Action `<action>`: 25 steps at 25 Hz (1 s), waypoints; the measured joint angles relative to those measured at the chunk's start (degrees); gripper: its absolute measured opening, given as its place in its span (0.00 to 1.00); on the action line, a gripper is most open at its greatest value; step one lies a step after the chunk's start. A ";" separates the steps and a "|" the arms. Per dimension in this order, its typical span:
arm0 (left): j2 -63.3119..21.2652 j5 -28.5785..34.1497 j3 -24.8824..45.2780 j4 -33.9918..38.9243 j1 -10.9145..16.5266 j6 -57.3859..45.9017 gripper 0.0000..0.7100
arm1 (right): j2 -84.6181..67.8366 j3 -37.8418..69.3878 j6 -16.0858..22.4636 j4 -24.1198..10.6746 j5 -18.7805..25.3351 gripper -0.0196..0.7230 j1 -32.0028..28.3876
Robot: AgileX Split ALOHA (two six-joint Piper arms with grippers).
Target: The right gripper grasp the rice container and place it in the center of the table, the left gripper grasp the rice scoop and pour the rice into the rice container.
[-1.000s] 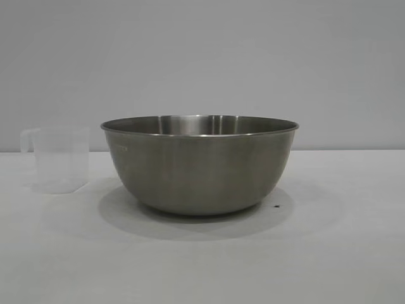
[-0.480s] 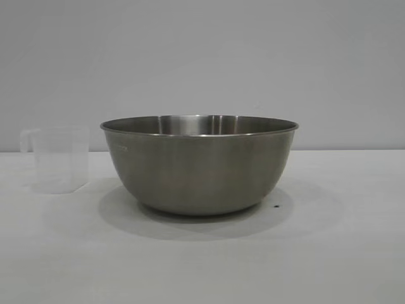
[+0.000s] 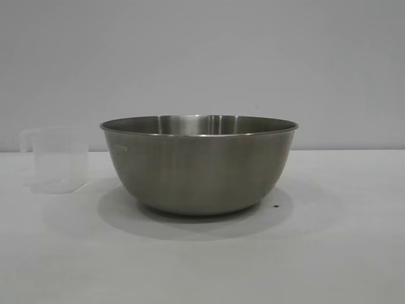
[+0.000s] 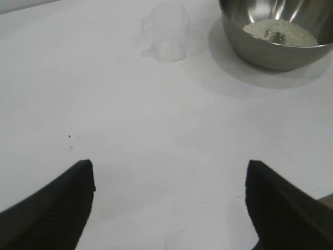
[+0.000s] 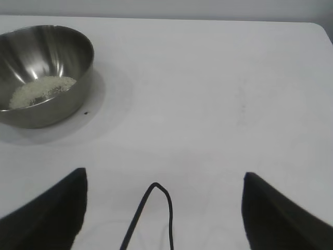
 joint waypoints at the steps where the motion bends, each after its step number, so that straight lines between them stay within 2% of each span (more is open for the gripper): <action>1: 0.00 0.00 0.00 0.00 0.00 0.00 0.75 | 0.00 0.00 0.00 0.00 0.00 0.76 0.00; 4: -0.21 -0.09 0.00 -0.06 1.98 0.00 0.75 | 0.00 0.00 0.00 0.00 0.00 0.76 0.00; 10: -0.24 -0.09 0.00 -0.06 12.18 0.00 0.75 | 0.00 0.00 0.00 0.00 0.00 0.76 0.00; 13: -1.02 -0.09 0.00 -0.06 15.63 0.00 0.75 | 0.00 0.00 0.00 0.00 0.00 0.76 0.00; 19: -1.23 -0.09 0.00 -0.06 17.98 0.00 0.75 | 0.00 0.10 0.00 0.10 0.00 0.76 0.39; 25: -1.23 -0.09 0.00 -0.06 18.12 0.00 0.75 | 0.00 0.10 0.00 0.10 0.00 0.76 3.49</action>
